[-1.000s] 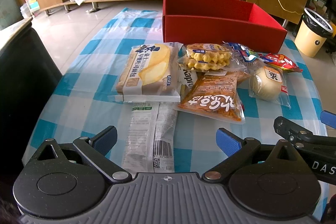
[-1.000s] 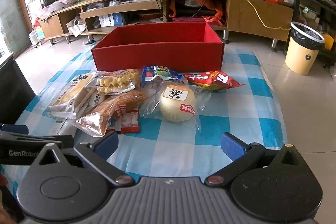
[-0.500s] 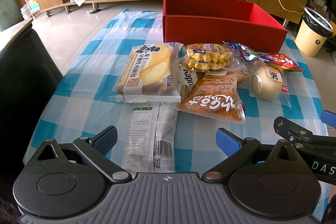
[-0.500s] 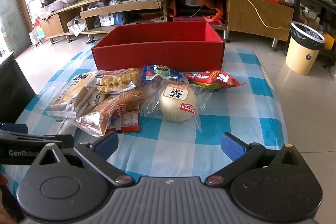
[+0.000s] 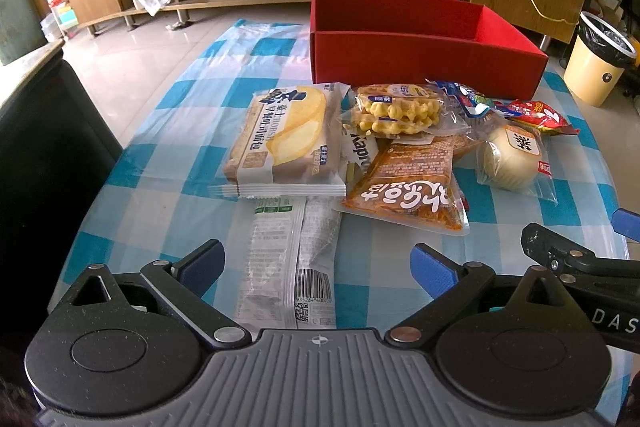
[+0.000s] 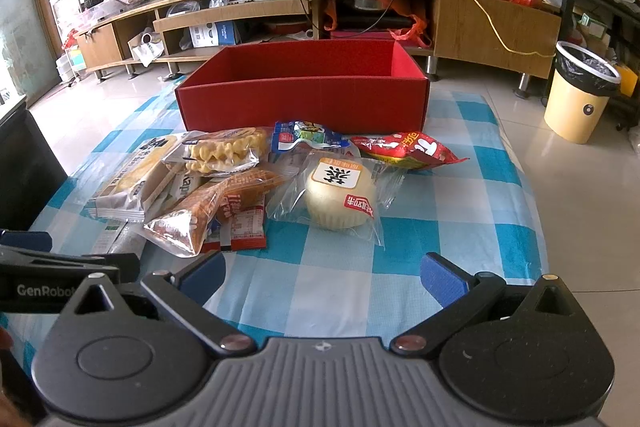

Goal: Organize snacks

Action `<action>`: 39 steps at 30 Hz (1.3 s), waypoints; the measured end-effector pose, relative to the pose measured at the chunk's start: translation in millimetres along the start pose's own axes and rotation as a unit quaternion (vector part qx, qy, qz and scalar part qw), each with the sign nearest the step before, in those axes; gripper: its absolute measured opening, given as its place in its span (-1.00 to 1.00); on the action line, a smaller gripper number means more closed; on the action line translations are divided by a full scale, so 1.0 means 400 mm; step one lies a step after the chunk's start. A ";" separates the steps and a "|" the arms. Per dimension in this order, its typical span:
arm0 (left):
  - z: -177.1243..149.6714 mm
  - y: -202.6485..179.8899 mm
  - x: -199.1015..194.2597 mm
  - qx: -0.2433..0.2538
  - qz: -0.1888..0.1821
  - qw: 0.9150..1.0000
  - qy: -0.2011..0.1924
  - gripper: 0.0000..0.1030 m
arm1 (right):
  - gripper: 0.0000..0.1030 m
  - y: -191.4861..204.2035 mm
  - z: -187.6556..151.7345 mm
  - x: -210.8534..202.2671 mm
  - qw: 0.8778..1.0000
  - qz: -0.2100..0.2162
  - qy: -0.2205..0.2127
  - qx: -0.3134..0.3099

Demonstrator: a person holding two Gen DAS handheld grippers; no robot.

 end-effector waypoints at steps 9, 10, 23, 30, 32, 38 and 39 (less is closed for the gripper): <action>0.000 0.000 -0.001 0.000 0.000 1.000 0.000 0.95 | 0.97 -0.001 -0.003 0.004 1.000 0.000 0.002 0.000; -0.001 0.000 -0.001 0.000 0.000 1.000 0.001 0.95 | 0.97 -0.001 -0.004 0.004 1.000 0.000 0.003 0.000; 0.000 0.000 -0.001 0.000 0.000 1.000 0.001 0.94 | 0.97 -0.001 -0.006 0.007 1.000 0.000 0.006 0.001; -0.003 0.000 0.000 0.000 0.001 1.000 0.001 0.93 | 0.97 -0.002 -0.008 0.008 1.000 0.000 0.008 0.000; -0.006 0.001 0.001 0.001 0.000 1.000 0.002 0.92 | 0.97 -0.002 -0.009 0.008 1.000 -0.001 0.008 -0.001; -0.007 0.004 0.007 -0.001 0.000 1.000 0.007 0.90 | 0.96 0.002 -0.009 0.016 1.000 -0.002 0.015 0.001; -0.008 0.005 0.008 -0.001 -0.001 1.000 0.009 0.90 | 0.96 0.003 -0.009 0.018 1.000 -0.001 0.017 0.002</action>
Point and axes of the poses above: each gripper's, at about its wrist camera, not at the fingertips, and x roughly the way its jaws point, y to its left, z to its top, the point moved 9 cm from there along x, roughly the way its jaws point, and after that the axes turned 13 degrees about x, right-handed, at the moved point
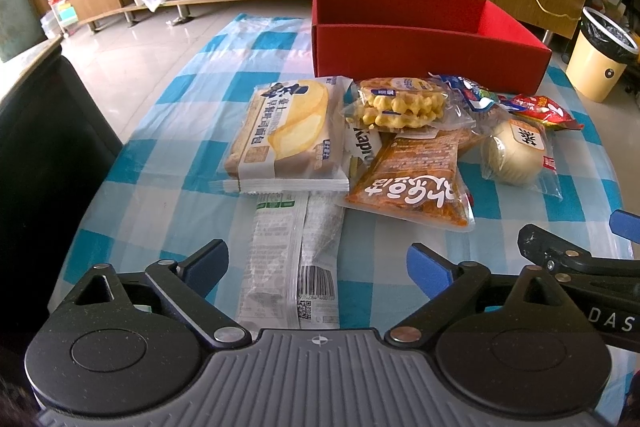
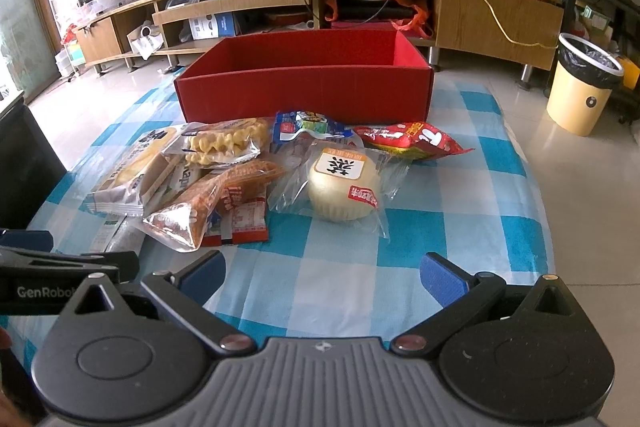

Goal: Organize snacks
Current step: 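Grasp the white sachet with the left tool while the right tool grasps the orange bread bag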

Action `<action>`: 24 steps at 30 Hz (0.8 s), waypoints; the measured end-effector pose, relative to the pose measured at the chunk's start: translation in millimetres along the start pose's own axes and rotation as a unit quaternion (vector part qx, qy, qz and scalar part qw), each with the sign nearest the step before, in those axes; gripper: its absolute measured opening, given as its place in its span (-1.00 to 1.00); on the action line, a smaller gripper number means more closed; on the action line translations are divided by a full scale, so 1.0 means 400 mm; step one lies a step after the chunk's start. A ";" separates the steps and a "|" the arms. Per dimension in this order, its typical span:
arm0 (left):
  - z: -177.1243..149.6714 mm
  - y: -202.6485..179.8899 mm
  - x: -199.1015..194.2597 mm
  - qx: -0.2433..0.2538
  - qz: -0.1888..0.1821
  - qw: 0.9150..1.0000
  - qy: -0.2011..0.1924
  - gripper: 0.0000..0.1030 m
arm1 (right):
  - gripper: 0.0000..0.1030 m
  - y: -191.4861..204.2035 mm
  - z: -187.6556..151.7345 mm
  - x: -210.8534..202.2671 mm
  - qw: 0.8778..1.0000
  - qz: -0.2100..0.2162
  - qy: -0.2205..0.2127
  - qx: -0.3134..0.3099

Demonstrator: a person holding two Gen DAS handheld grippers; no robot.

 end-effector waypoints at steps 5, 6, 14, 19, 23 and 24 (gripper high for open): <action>0.007 0.020 -0.002 -0.008 -0.014 1.000 -0.001 0.91 | 0.96 0.011 0.002 0.010 1.000 0.006 0.012 -0.005; 0.010 0.029 -0.003 -0.015 -0.016 1.000 -0.003 0.92 | 0.96 0.012 0.005 0.011 1.000 0.009 0.013 -0.005; 0.041 0.123 -0.003 -0.041 0.006 0.999 -0.007 0.96 | 0.96 0.028 0.043 0.040 0.999 0.025 0.029 0.011; 0.026 0.141 0.014 -0.047 -0.006 0.999 0.010 0.97 | 0.96 0.074 0.066 0.061 0.999 0.039 0.037 -0.001; -0.005 0.102 0.051 -0.012 -0.010 0.999 0.037 0.97 | 0.96 0.094 0.086 0.069 0.998 0.049 0.037 0.000; -0.014 0.093 0.065 -0.012 -0.013 0.999 0.047 0.97 | 0.96 0.091 0.089 0.069 0.998 0.051 0.038 0.005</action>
Point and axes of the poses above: each gripper's, at about its wrist camera, not at the fingertips, and x roughly the way its jaws point, y to its left, z to its top, the point moved 9 cm from there along x, roughly the way its jaws point, and after that the axes turned 13 degrees about x, right-handed, at the moved point
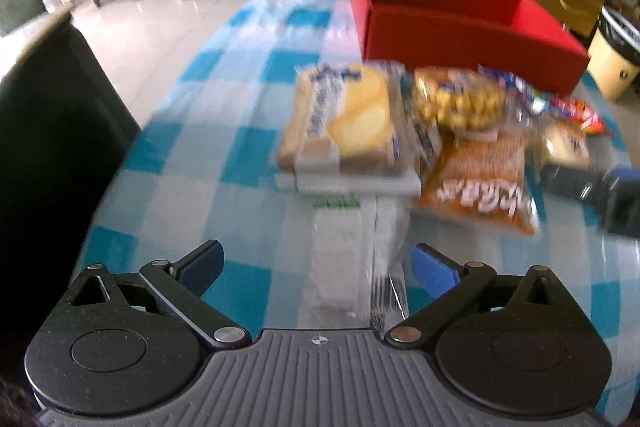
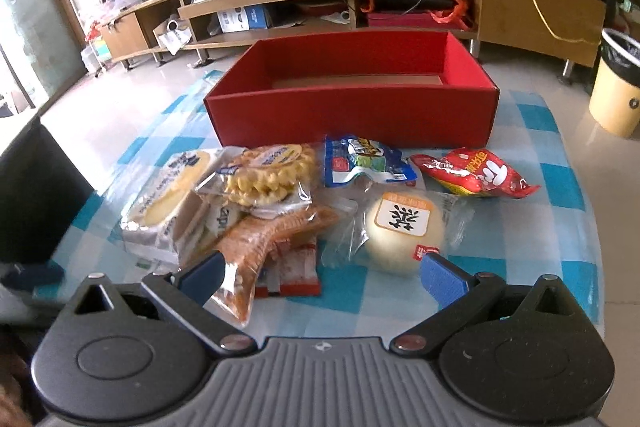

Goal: Organize snacks
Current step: 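Grasp the white sachet with the left tool while the right tool grasps the orange bread bag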

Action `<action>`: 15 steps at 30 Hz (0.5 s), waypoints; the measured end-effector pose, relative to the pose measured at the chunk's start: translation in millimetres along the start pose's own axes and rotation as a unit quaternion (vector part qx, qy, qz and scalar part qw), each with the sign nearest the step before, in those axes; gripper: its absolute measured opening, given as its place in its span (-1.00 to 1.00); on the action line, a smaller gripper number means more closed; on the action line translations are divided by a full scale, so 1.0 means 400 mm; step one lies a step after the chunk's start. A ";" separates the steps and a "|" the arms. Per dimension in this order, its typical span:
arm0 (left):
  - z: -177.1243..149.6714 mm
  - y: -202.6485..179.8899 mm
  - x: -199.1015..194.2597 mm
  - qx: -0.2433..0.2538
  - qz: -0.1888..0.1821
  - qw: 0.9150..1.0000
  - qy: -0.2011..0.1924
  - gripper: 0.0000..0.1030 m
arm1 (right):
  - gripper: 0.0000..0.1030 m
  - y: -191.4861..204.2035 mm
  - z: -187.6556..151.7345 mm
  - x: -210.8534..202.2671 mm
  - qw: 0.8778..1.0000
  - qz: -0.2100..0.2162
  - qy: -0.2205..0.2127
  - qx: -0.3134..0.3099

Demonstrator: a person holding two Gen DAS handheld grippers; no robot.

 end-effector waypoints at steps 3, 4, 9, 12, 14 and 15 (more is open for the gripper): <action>-0.019 -0.017 0.038 0.003 -0.008 1.000 0.025 0.94 | 0.96 -0.007 0.007 -0.003 1.000 0.006 0.001 0.010; -0.025 -0.020 0.051 0.002 -0.009 0.999 0.034 0.90 | 0.96 -0.009 0.010 -0.007 1.000 0.012 0.001 0.015; -0.038 -0.018 0.075 -0.009 -0.019 0.999 0.046 0.73 | 0.96 -0.032 0.026 -0.028 0.996 0.053 -0.006 0.070; -0.042 -0.021 0.069 -0.007 -0.016 0.999 0.046 0.65 | 0.96 -0.045 0.039 -0.033 0.994 0.065 -0.017 0.086; -0.037 -0.025 0.061 -0.006 -0.022 0.999 0.042 0.36 | 0.96 -0.044 0.040 -0.026 0.995 0.062 -0.019 0.074; -0.034 -0.027 0.056 -0.004 -0.021 0.999 0.039 0.22 | 0.96 -0.040 0.035 -0.016 0.996 0.065 -0.007 0.067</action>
Point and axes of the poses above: each gripper's, at about its wrist camera, not at the fingertips, and x roughly the way its jaws point, y to its left, z to its top, the point moved 9 cm from there along x, roughly the way its jaws point, and after that the axes turned 13 degrees about x, right-handed, at the moved point
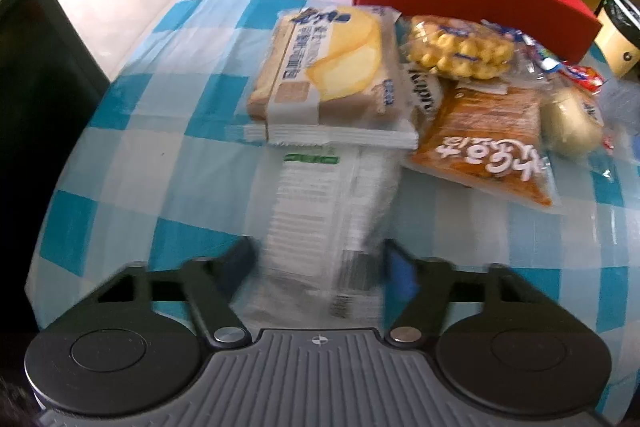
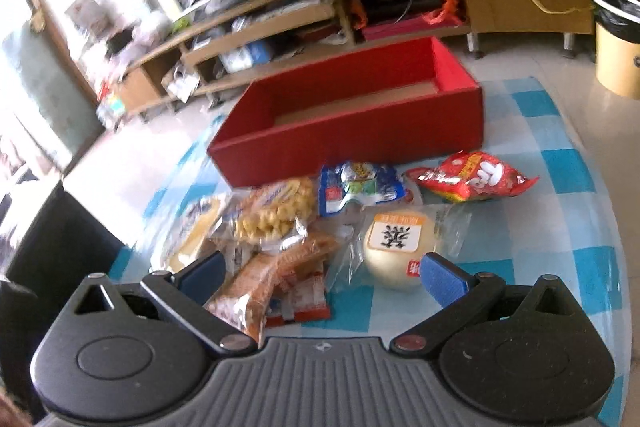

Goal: Organize snacks
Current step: 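Grasp the white sachet with the left tool while the right tool grasps the orange bread bag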

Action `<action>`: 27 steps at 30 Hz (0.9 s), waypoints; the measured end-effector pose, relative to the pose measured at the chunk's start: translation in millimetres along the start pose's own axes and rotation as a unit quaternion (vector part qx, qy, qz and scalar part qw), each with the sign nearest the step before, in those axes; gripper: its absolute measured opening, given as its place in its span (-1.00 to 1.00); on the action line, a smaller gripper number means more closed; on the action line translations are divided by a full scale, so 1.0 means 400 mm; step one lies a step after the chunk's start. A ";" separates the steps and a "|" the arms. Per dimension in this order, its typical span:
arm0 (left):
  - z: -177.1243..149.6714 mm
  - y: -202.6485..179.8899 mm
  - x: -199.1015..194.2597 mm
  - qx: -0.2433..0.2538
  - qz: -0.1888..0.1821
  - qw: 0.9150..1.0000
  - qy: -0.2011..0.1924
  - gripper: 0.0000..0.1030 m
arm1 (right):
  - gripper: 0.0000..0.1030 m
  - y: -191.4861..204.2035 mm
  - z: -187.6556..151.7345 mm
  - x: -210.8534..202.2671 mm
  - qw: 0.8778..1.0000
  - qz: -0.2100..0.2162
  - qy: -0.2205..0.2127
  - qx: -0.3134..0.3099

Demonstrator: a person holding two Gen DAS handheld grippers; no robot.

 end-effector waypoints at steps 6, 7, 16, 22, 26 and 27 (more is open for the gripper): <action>-0.011 0.012 -0.020 -0.024 -0.033 0.999 0.010 0.05 | 0.95 0.034 -0.031 0.070 0.998 -0.010 0.056 -0.011; -0.016 0.013 -0.023 -0.025 -0.037 0.999 0.011 0.05 | 0.93 0.046 -0.033 0.077 0.998 -0.020 0.052 -0.025; -0.035 0.000 -0.017 -0.013 -0.044 0.999 0.020 0.10 | 0.44 0.065 -0.049 0.208 0.992 -0.078 0.093 0.022; -0.038 -0.011 -0.017 0.002 -0.038 0.999 0.022 0.17 | 0.36 0.080 -0.050 0.251 0.985 -0.134 0.105 -0.022; -0.043 -0.016 -0.021 0.004 -0.040 0.999 0.024 0.20 | 0.02 0.062 -0.074 0.215 0.983 -0.125 0.114 -0.068; -0.045 -0.018 -0.022 0.005 -0.041 0.999 0.025 0.23 | -0.01 0.047 -0.084 0.200 0.982 -0.124 0.120 -0.075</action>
Point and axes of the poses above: each gripper's, at about its wrist camera, not at the fingertips, and x roughly the way its jaws point, y to its left, z to its top, the point moved 9 cm from there along x, roughly the way its jaws point, and after that the axes turned 13 degrees about x, right-handed, at the moved point
